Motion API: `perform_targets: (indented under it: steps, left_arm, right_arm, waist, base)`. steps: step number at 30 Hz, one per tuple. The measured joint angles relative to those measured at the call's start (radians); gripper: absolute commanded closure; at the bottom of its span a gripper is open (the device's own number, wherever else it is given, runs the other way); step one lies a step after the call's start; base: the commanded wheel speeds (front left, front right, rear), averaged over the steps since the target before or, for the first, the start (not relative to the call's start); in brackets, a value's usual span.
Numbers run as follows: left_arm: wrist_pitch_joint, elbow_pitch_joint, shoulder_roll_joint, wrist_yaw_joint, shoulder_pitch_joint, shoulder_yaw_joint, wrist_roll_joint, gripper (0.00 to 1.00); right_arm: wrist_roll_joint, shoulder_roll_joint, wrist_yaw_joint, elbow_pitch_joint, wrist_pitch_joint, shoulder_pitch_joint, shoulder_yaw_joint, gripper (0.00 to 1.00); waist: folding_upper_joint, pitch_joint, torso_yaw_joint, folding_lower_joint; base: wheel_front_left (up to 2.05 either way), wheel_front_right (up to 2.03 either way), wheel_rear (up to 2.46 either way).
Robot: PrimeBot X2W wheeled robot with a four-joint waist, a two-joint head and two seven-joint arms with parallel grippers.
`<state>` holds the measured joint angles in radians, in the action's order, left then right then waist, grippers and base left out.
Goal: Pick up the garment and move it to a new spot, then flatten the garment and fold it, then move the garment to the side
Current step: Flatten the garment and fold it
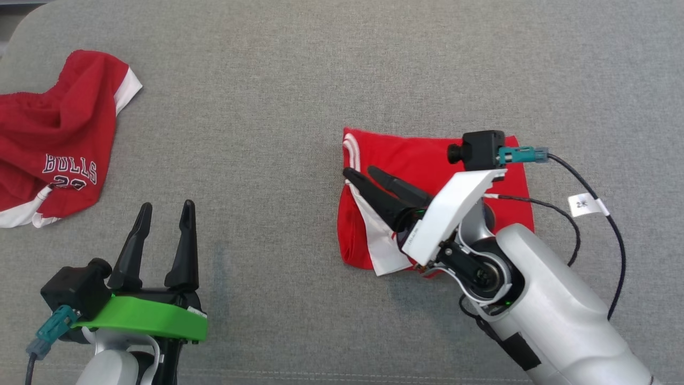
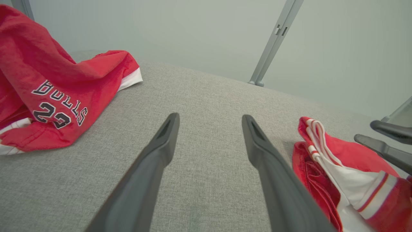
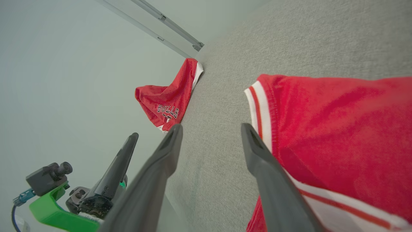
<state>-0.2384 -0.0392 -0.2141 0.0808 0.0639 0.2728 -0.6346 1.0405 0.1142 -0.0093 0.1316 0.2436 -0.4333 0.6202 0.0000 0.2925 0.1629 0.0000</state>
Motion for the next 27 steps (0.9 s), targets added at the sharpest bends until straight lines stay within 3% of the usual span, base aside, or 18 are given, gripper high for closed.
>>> perform_targets:
  steps: [4, 12, 15, 21, 27]
  left_arm:
    - [0.000, 0.005, -0.004, 0.000, 0.001, 0.000, 0.000, 0.00]
    - [0.000, 0.006, -0.017, 0.000, 0.002, -0.009, 0.012, 0.00]
    - [0.000, 0.006, -0.017, 0.000, 0.002, -0.010, 0.012, 0.00]
    - [0.000, 0.002, -0.017, 0.000, 0.000, -0.009, 0.012, 0.00]
    - [0.000, -0.002, -0.008, 0.000, -0.002, -0.007, 0.012, 0.00]
  right_arm:
    - [0.002, -0.046, 0.013, 0.003, -0.016, -0.015, 0.018, 0.00]
    - [-0.025, -0.008, 0.027, 0.004, -0.090, -0.040, -0.027, 0.00]
    - [-0.059, 0.041, 0.023, 0.005, -0.118, -0.036, -0.058, 0.00]
    - [-0.072, 0.156, -0.021, 0.034, -0.147, 0.040, -0.138, 0.00]
    - [-0.052, 0.200, -0.037, 0.053, -0.148, 0.124, -0.168, 0.00]
  waist:
    - [0.0000, -0.001, -0.004, 0.0000]
    - [0.0000, -0.020, -0.016, 0.0000]
    - [0.0000, -0.031, -0.022, 0.0000]
    - [0.0000, -0.049, -0.037, 0.0000]
    - [0.0000, -0.054, -0.043, 0.0000]
  base:
    - [0.00, 0.00, 0.00]
    - [0.00, 0.00, 0.00]
    - [0.00, 0.00, 0.00]
    - [0.00, 0.00, 0.00]
    - [0.00, 0.00, 0.00]
